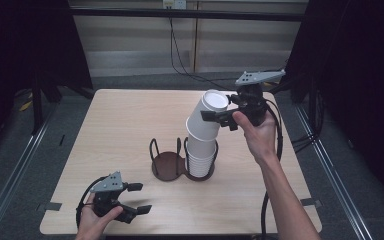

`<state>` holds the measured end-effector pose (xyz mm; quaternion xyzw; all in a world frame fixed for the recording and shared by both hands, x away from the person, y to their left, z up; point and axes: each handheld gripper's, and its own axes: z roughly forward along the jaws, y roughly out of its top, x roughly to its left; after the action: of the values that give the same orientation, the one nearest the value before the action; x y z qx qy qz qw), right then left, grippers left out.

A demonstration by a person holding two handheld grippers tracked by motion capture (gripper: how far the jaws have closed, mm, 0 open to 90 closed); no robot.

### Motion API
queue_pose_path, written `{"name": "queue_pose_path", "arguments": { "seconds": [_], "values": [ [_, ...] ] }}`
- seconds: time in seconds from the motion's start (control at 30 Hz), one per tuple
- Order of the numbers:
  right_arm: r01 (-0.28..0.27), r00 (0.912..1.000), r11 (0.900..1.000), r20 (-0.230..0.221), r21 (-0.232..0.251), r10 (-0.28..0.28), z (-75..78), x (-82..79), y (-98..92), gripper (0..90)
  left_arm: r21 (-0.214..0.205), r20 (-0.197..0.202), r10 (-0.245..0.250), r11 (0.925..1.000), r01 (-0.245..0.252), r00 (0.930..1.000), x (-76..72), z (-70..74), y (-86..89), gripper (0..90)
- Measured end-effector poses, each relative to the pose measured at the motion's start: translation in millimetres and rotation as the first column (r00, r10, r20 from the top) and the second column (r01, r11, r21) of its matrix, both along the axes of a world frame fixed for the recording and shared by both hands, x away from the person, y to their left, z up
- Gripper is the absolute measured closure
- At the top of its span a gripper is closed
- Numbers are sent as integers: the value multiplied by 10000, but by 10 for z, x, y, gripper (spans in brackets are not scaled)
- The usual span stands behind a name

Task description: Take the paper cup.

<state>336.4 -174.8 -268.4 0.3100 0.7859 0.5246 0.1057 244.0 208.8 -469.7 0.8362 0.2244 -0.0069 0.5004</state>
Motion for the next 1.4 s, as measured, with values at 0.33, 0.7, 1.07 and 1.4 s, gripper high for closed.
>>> {"name": "queue_pose_path", "arguments": {
  "seconds": [0.33,0.7,1.07,1.4],
  "values": [
    [57,9997,9979,250,648,-73,12,-61,-96,225,-63,23,-91,9999,91,10000,0,19,-17,175],
    [-9,9989,9934,456,1151,-44,24,-113,-166,226,-323,233,-49,9995,57,9997,2,94,-53,172],
    [43,9977,9905,663,1373,-135,44,-243,-251,226,-473,720,-412,9979,447,9965,81,278,-122,161],
    [-339,9950,9907,978,1321,210,79,-395,-220,227,-716,658,-342,9967,389,9973,155,378,-163,161]
  ]
}}
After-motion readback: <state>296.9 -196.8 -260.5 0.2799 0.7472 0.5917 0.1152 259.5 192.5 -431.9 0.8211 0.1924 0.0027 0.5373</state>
